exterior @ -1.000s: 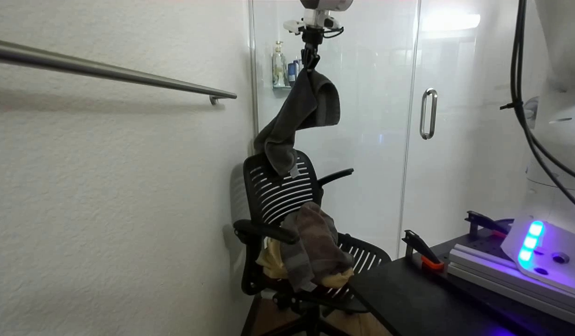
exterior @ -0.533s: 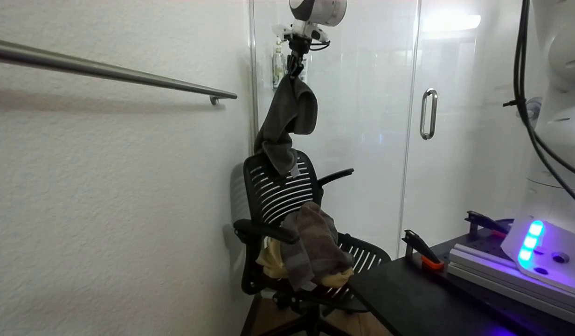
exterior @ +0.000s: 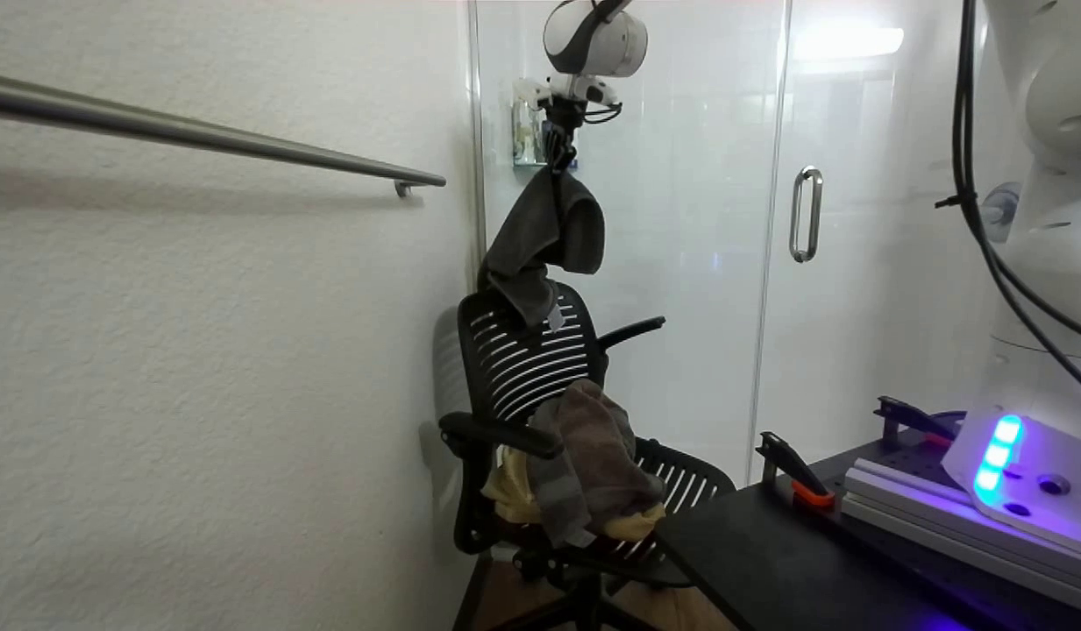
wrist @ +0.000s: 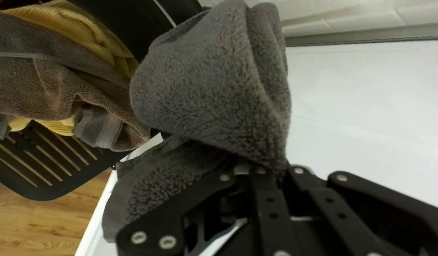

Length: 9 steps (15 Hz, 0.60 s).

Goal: Put the first towel on top of the backrest of the chair

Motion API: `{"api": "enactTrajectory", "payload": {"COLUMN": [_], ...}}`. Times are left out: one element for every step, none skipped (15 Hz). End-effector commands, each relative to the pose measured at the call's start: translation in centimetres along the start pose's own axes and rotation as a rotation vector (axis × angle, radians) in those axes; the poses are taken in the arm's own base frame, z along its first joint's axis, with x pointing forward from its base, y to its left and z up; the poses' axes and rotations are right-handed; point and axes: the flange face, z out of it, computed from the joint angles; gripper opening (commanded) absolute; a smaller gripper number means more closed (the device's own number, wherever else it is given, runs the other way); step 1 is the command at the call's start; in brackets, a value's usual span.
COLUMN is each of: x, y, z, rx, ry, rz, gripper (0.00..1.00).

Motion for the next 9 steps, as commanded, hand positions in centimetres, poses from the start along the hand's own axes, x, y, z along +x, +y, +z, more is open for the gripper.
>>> {"api": "enactTrajectory", "payload": {"x": [0.7, 0.7, 0.8, 0.9, 0.4, 0.5, 0.5, 0.5, 0.5], "y": [0.8, 1.0, 1.2, 1.3, 0.6, 0.7, 0.7, 0.6, 0.6], "z": [-1.4, -1.7, -2.0, -2.4, -1.1, -1.6, -1.9, -2.1, -2.1], "rx": [-0.059, -0.079, -0.093, -0.105, -0.079, -0.087, -0.091, -0.089, -0.089], "ry": [0.035, 0.037, 0.047, 0.065, 0.046, 0.054, 0.057, 0.057, 0.058], "rz": [-0.027, -0.035, -0.041, -0.047, -0.027, -0.033, -0.034, -0.034, -0.034], "gripper": [0.01, 0.01, 0.1, 0.32, 0.13, 0.19, 0.28, 0.31, 0.57]}}
